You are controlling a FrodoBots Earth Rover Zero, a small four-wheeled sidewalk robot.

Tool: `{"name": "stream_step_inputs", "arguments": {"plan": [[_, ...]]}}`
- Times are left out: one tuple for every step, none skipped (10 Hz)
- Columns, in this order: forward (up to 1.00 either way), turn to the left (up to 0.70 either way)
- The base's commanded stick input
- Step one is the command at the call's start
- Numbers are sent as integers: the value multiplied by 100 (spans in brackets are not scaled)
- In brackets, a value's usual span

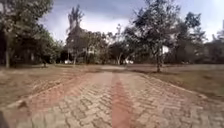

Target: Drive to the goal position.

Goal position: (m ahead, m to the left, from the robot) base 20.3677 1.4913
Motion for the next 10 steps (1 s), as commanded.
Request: {"name": "stream_step_inputs", "arguments": {"plan": [[85,0],[85,0],[85,0],[85,0],[85,0],[85,0],[85,0],[85,0],[85,0],[85,0]]}}
